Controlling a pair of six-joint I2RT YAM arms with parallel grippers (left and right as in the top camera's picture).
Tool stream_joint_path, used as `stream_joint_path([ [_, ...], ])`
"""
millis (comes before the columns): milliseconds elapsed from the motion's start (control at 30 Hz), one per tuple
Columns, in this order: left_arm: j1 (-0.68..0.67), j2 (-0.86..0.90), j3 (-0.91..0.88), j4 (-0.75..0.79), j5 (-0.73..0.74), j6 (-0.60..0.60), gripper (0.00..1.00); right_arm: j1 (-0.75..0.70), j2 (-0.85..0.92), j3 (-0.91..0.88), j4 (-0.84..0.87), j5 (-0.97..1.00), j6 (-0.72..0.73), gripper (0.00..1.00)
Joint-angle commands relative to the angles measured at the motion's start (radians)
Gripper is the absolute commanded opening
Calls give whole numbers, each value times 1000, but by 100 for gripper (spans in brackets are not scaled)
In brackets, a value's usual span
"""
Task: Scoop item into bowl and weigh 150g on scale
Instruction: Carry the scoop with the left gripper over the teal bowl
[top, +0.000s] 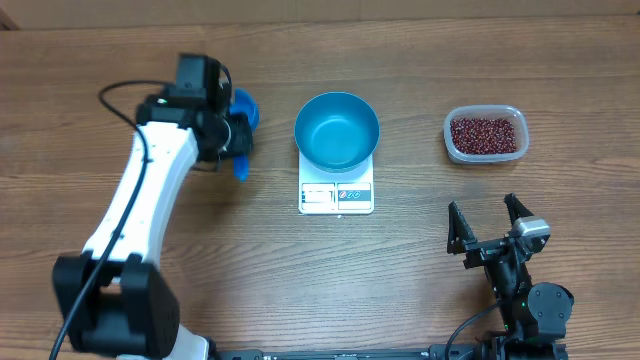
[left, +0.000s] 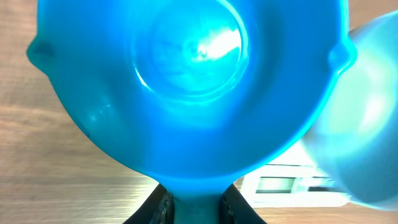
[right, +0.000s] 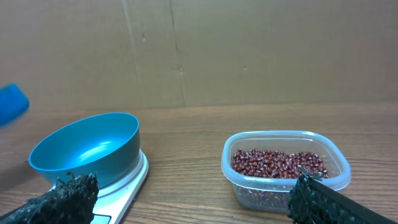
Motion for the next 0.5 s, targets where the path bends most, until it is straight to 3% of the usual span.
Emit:
stream_joint_path([
  [0, 21, -47, 70, 2, 246, -66, 21, -4, -10, -11, 5, 10, -3, 100],
  [300, 23, -47, 80, 63, 607, -244, 17, -4, -10, -11, 5, 11, -3, 100],
  [467, 22, -47, 80, 61, 760, -268, 15, -4, -10, -11, 5, 10, -3, 100],
])
